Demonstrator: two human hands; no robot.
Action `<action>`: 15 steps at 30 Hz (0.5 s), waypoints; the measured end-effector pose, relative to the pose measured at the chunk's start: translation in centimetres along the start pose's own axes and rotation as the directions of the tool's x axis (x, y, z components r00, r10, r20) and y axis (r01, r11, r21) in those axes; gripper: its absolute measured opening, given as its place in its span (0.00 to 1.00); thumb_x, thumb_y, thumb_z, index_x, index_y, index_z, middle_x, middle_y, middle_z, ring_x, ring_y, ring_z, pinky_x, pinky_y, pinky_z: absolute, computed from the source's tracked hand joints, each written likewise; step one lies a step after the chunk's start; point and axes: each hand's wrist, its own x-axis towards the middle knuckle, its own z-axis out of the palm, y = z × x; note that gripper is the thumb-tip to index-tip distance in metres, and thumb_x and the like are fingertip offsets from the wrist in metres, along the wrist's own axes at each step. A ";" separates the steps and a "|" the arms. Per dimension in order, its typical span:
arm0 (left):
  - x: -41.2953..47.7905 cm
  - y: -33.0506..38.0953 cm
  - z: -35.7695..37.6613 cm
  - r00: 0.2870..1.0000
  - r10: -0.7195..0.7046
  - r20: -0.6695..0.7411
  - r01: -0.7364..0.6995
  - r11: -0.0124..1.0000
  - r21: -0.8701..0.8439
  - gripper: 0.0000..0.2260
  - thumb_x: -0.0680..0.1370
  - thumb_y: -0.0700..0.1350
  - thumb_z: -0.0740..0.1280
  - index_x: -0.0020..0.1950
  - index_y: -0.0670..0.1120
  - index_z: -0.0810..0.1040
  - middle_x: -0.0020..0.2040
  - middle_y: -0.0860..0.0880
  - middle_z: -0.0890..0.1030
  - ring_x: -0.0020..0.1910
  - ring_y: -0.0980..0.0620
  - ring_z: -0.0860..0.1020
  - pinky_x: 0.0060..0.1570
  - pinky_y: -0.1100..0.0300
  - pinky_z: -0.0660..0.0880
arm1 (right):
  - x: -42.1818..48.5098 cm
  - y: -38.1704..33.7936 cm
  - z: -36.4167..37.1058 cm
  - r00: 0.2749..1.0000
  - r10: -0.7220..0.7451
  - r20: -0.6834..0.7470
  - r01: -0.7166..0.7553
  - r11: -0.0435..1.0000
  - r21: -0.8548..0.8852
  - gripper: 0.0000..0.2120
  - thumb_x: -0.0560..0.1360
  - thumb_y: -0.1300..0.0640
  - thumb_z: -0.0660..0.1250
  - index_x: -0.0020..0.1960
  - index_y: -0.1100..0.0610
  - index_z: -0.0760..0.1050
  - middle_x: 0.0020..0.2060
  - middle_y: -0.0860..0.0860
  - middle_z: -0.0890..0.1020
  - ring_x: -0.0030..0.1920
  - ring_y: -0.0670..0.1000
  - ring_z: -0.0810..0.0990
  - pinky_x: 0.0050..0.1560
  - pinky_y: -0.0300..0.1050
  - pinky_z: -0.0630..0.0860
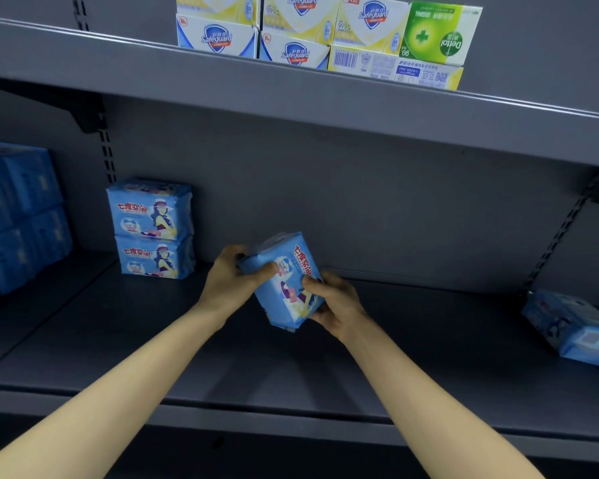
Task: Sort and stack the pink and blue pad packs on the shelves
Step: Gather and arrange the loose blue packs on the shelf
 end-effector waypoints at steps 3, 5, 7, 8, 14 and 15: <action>0.1 0.5 -1.0 0.999 0.023 0.025 -0.024 0.998 0.065 0.18 0.72 0.43 0.72 0.56 0.50 0.68 0.48 0.57 0.74 0.45 0.60 0.75 0.43 0.66 0.72 | -0.1 0.1 0.6 1.000 -0.018 0.010 0.018 1.000 0.002 0.08 0.71 0.66 0.69 0.50 0.60 0.78 0.42 0.55 0.83 0.41 0.53 0.82 0.39 0.49 0.81; 0.1 1.0 -1.8 0.997 0.017 0.076 -0.030 0.986 0.163 0.17 0.73 0.45 0.71 0.59 0.51 0.69 0.47 0.59 0.75 0.46 0.60 0.75 0.45 0.65 0.71 | -0.1 0.1 1.1 0.999 -0.029 0.017 0.029 1.000 -0.009 0.08 0.71 0.66 0.69 0.49 0.60 0.78 0.42 0.55 0.83 0.41 0.53 0.82 0.40 0.49 0.81; 0.1 1.4 -2.6 0.992 -0.009 0.128 -0.022 0.970 0.240 0.12 0.75 0.47 0.69 0.56 0.52 0.72 0.45 0.59 0.77 0.46 0.58 0.77 0.44 0.65 0.72 | -0.2 0.0 1.5 0.999 -0.037 0.016 0.038 0.999 -0.022 0.08 0.71 0.66 0.69 0.49 0.59 0.78 0.42 0.54 0.83 0.41 0.52 0.82 0.41 0.49 0.81; 0.1 1.4 -2.9 0.989 -0.018 0.148 -0.021 0.965 0.262 0.09 0.75 0.48 0.68 0.54 0.51 0.73 0.45 0.58 0.78 0.46 0.58 0.78 0.43 0.65 0.72 | -0.2 0.1 1.8 0.999 -0.039 0.015 0.039 0.999 -0.028 0.08 0.71 0.66 0.69 0.49 0.59 0.78 0.42 0.54 0.83 0.41 0.52 0.82 0.41 0.49 0.81; -0.1 1.3 -4.3 0.981 -0.073 0.180 0.014 0.951 0.309 0.06 0.76 0.49 0.66 0.51 0.50 0.77 0.45 0.53 0.81 0.45 0.56 0.78 0.44 0.63 0.73 | -0.3 0.3 3.3 0.999 -0.046 -0.005 0.046 0.996 -0.082 0.11 0.70 0.66 0.70 0.52 0.59 0.78 0.42 0.54 0.83 0.42 0.53 0.82 0.43 0.50 0.81; -0.1 1.3 -4.5 0.979 -0.084 0.188 0.020 0.948 0.317 0.06 0.77 0.50 0.65 0.51 0.50 0.77 0.45 0.53 0.81 0.45 0.57 0.78 0.43 0.64 0.72 | -0.3 0.4 3.5 0.999 -0.053 -0.010 0.052 0.994 -0.095 0.11 0.70 0.66 0.70 0.52 0.59 0.78 0.42 0.54 0.83 0.42 0.53 0.82 0.44 0.50 0.81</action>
